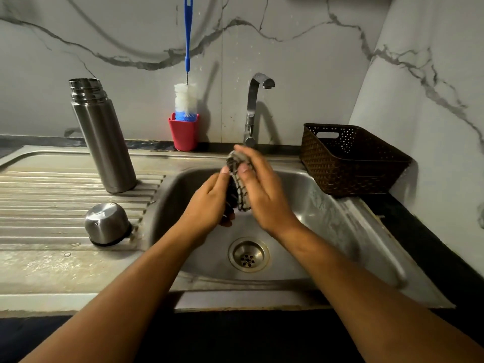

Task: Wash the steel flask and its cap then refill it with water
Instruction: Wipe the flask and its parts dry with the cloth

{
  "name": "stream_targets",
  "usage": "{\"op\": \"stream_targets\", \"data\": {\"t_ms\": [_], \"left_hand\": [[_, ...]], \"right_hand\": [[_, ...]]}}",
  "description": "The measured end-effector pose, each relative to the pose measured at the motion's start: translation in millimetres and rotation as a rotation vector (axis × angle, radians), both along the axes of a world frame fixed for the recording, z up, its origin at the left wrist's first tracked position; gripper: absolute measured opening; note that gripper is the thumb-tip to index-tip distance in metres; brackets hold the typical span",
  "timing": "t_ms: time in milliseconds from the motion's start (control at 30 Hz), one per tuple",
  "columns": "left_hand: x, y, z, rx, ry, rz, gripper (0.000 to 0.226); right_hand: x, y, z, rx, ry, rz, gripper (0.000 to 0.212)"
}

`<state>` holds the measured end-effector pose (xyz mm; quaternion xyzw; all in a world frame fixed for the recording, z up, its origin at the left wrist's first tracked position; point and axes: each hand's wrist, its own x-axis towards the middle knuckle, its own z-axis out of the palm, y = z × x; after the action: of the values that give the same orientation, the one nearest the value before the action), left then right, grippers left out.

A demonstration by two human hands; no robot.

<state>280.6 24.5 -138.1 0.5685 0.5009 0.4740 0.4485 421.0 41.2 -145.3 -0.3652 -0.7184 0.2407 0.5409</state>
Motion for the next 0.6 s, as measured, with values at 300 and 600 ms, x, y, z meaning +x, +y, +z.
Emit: {"op": "stream_targets", "data": {"t_ms": [300, 600], "left_hand": [[7.9, -8.8, 1.3, -0.057, -0.163, 0.060, 0.048], [1.9, 6.1, -10.9, 0.287, 0.249, 0.182, 0.046]], "right_hand": [[-16.6, -4.2, 0.7, -0.129, 0.065, -0.091, 0.031], [-8.8, -4.3, 5.6, -0.201, -0.039, -0.104, 0.044]]}}
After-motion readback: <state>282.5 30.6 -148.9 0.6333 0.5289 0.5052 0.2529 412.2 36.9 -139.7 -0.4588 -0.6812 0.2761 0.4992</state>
